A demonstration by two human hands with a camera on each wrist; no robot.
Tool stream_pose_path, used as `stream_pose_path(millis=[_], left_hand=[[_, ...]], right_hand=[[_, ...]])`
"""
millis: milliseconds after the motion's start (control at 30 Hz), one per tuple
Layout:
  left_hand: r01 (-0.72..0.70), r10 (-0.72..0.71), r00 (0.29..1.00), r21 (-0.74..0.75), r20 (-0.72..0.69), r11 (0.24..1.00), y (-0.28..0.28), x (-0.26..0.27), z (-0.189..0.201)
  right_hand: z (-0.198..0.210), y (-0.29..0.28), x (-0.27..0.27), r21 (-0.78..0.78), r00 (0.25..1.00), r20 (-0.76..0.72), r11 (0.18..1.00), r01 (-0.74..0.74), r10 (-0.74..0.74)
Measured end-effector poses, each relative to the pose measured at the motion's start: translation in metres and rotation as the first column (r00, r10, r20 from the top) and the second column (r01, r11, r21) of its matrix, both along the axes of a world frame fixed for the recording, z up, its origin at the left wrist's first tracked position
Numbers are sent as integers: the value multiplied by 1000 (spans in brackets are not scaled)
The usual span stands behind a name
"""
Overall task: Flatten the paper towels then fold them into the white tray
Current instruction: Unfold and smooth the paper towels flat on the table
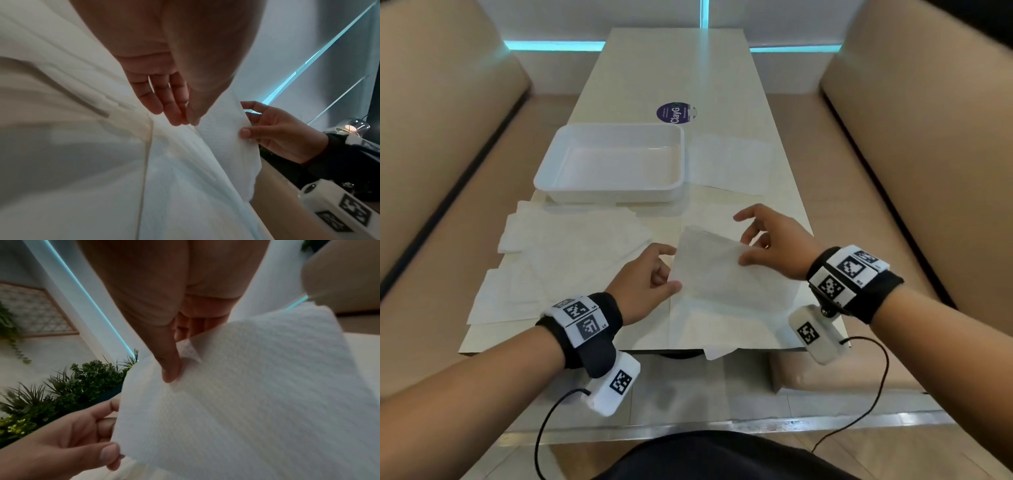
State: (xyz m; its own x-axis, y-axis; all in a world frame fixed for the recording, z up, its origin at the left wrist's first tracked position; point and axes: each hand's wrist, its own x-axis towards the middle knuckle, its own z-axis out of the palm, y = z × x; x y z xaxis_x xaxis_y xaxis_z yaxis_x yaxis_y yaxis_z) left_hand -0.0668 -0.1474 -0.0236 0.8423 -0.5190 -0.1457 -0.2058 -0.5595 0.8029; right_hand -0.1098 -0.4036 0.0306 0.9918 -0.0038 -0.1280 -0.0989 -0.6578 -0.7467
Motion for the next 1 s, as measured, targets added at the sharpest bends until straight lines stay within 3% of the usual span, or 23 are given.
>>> stream_pose_path(millis=[133, 267, 433, 600, 667, 733, 800, 867, 933, 1000], left_hand=[[-52, 51, 998, -52, -35, 997, -5, 0, 1], [-89, 78, 992, -123, -95, 988, -7, -4, -1], [-70, 49, 990, -155, -130, 985, -9, -6, 5], [-64, 29, 982, -188, -185, 980, -16, -8, 16], [-24, 11, 995, -137, -97, 990, -17, -6, 18], [30, -31, 988, 12, 151, 999, -17, -3, 18], [45, -96, 908, 132, 409, 990, -18, 0, 18], [84, -180, 808, 193, 561, 978, -24, 2, 21], [138, -246, 763, 220, 599, 966, -32, 3, 25], [127, -220, 827, 210, 517, 969, -36, 3, 28]], right_hand=[[6, 5, 17, -166, 996, 89, 986, -6, 21], [-1, 20, 6, -366, 965, 220, 929, -52, 140], [-27, 44, -23, -484, 952, 21, 836, -259, 306], [-43, 49, -26, -484, 976, -9, 853, -196, 219], [-41, 46, -25, -459, 987, 6, 878, -139, 159], [-37, 42, -24, -445, 992, 6, 889, -110, 126], [-31, 39, -23, -446, 992, 22, 890, -100, 122], [-26, 39, -22, -461, 989, 62, 883, -89, 132], [-22, 39, -21, -460, 987, 95, 885, -72, 129], [-20, 38, -22, -466, 987, 92, 882, -72, 130]])
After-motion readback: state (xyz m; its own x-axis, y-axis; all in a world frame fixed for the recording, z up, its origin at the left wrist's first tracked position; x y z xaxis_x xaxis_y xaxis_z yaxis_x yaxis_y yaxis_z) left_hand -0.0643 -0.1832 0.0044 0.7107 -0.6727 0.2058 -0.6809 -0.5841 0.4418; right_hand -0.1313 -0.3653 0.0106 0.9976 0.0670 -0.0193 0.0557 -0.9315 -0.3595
